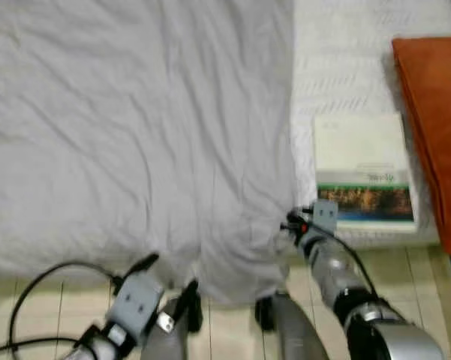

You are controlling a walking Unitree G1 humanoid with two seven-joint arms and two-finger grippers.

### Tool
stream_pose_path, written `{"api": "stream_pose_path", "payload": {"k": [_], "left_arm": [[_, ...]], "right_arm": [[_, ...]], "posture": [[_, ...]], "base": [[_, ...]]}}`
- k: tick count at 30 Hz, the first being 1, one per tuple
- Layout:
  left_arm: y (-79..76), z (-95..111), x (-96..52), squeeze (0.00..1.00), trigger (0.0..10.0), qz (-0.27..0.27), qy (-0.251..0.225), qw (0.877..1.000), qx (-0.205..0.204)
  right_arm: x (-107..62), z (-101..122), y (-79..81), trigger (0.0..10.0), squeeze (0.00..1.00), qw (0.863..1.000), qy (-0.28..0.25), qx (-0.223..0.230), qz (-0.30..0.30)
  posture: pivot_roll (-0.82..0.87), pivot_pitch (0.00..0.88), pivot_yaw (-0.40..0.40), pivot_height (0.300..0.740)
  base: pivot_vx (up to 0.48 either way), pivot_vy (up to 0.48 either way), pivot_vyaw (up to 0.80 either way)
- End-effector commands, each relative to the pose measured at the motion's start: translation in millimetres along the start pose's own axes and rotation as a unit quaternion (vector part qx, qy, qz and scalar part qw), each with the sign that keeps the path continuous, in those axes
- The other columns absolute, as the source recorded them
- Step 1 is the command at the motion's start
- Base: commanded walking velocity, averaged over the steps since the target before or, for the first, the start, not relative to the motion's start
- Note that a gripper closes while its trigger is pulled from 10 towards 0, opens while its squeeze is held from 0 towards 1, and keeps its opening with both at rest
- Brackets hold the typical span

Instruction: Clean up the room

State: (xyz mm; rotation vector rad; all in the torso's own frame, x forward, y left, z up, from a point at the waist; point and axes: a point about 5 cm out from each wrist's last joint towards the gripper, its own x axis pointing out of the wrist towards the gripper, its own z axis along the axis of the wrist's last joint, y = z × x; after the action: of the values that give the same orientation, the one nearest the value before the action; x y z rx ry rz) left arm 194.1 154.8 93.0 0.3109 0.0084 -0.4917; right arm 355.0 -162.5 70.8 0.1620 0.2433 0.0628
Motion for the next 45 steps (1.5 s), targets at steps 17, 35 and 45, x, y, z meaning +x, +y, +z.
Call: {"api": "stream_pose_path", "payload": {"k": [17,35,45], "left_arm": [[-34.6,-46,23.5,0.00,10.0,0.027,0.002,0.994,-0.110],[-76.0,-55,-2.5,0.00,10.0,0.003,0.053,0.990,-0.128],[-65.7,-42,-10.4,0.00,10.0,0.053,0.070,0.989,-0.118]], "right_arm": [[-12.9,16,-60.9,0.0,0.00,0.995,-0.009,-0.083,-0.052],[-33.1,-4,-99.0,10.0,0.00,0.979,0.072,-0.172,-0.088],[-31.4,-12,-37.6,10.0,1.00,0.991,-0.036,-0.130,0.011]], "posture": [[-0.05,0.697,-0.014,0.740],[-0.04,0.671,-0.005,0.740],[-0.03,0.547,-0.001,0.740]], "base": [[0.000,0.000,0.00],[0.000,0.000,0.00],[0.000,0.000,0.00]]}}
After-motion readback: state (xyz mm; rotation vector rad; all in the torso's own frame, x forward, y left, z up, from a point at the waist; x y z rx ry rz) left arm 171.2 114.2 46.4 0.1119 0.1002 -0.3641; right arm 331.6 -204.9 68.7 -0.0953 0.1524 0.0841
